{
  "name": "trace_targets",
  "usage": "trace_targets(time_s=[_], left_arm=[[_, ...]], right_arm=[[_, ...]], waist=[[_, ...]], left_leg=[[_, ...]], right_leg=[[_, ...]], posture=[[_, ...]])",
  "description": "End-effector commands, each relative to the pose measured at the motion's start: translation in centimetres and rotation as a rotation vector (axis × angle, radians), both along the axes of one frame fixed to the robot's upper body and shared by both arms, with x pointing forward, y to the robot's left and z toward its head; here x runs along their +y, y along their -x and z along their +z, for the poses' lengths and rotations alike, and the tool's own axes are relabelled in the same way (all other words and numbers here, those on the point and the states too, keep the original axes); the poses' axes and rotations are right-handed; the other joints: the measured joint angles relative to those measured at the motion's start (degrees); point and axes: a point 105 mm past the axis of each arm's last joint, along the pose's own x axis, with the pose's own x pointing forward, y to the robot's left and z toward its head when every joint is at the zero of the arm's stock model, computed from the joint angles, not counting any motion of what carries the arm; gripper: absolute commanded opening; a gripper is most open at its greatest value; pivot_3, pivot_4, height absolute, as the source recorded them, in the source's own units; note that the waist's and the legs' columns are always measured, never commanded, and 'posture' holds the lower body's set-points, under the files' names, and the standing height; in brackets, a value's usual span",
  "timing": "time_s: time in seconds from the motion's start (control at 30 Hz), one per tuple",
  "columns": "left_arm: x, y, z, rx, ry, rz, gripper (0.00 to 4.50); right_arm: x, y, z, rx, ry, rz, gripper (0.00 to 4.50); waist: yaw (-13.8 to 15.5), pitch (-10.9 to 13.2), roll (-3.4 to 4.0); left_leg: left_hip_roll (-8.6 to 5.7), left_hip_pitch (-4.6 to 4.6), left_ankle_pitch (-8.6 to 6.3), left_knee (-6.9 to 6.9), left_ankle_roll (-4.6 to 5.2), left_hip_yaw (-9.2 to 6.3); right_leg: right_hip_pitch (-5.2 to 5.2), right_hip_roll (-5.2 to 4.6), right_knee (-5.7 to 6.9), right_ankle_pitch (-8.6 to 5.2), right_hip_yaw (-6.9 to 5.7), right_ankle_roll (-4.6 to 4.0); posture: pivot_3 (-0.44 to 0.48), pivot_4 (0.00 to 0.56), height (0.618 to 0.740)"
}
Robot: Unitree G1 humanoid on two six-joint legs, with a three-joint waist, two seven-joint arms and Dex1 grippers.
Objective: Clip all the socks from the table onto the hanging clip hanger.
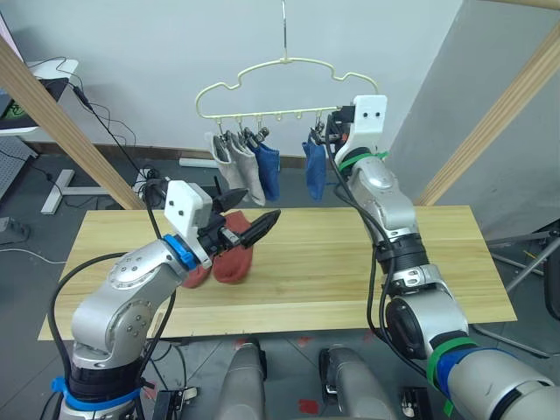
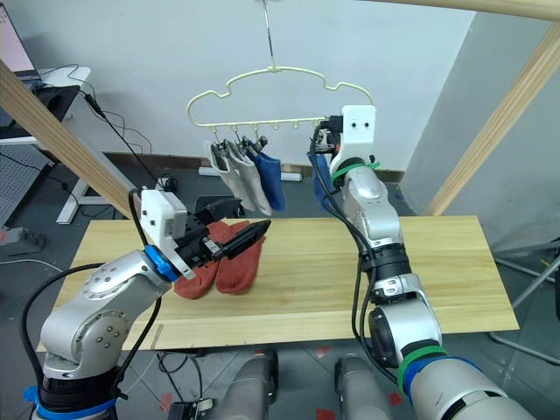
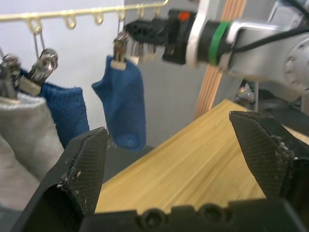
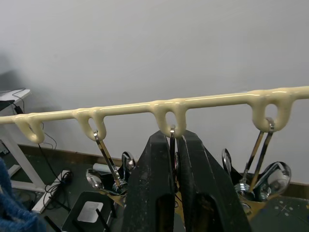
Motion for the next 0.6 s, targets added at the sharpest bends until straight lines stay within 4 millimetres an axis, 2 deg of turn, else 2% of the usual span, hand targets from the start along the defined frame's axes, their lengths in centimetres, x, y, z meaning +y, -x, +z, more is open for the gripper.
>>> trace_targets(time_s=[0.03,0.1,0.2,0.4,0.5,0.6], left_arm=[[1.2,-1.4,-3.1,0.055,-0.124,0.097,4.5],[1.7,-2.5,-4.8,0.094,-0.152,0.137,4.5],[2.8,-5.3,-7.3,0.113,-0.234,0.225,4.5],[2.7,-9.5,-10.1,0.15,-0.333,0.287,4.5],[2.6,-10.6,-11.5,0.201,-0.38,0.284,4.5],[2.8,-10.8,-13.5,0.27,-0.429,0.278,4.5]], right_arm=[[-1.2,0.5,0.3,0.023,-0.007,0.044,0.01],[-1.4,0.9,0.2,0.041,0.013,0.081,0.01],[-1.8,1.7,-0.1,0.07,0.055,0.134,0.01],[-2.4,2.8,-0.6,0.113,0.078,0.14,0.01],[-2.6,3.2,-0.8,0.126,0.074,0.132,0.01],[-2.6,3.5,-0.8,0.133,0.071,0.126,0.01]], waist=[[0.2,0.0,0.0],[0.4,0.0,0.0],[1.1,0.0,0.05],[1.3,0.0,0.04],[0.9,0.0,0.04],[0.4,0.0,0.04]], left_leg=[[-0.01,0.0,0.0,0.01,0.0,0.0],[0.0,0.0,0.0,0.02,0.01,0.01],[-0.01,0.01,0.0,0.02,0.01,0.0],[-0.08,-0.02,0.01,0.03,0.05,0.05],[-0.08,-0.06,0.01,0.02,0.05,0.05],[-0.07,-0.05,0.01,0.01,0.05,0.03]], right_leg=[[0.0,0.0,0.0,0.0,0.0,0.0],[0.0,0.0,0.0,0.0,0.0,0.0],[0.0,0.01,0.02,0.0,-0.02,0.0],[0.0,-0.05,-0.04,0.0,-0.03,0.01],[-0.02,-0.05,-0.05,0.0,-0.06,0.01],[-0.02,-0.04,-0.04,0.0,-0.08,0.01]], posture=[[0.028,0.264,0.74],[0.028,0.264,0.74],[-0.018,0.271,0.74],[-0.054,0.28,0.74],[-0.069,0.286,0.74],[-0.082,0.289,0.74]])
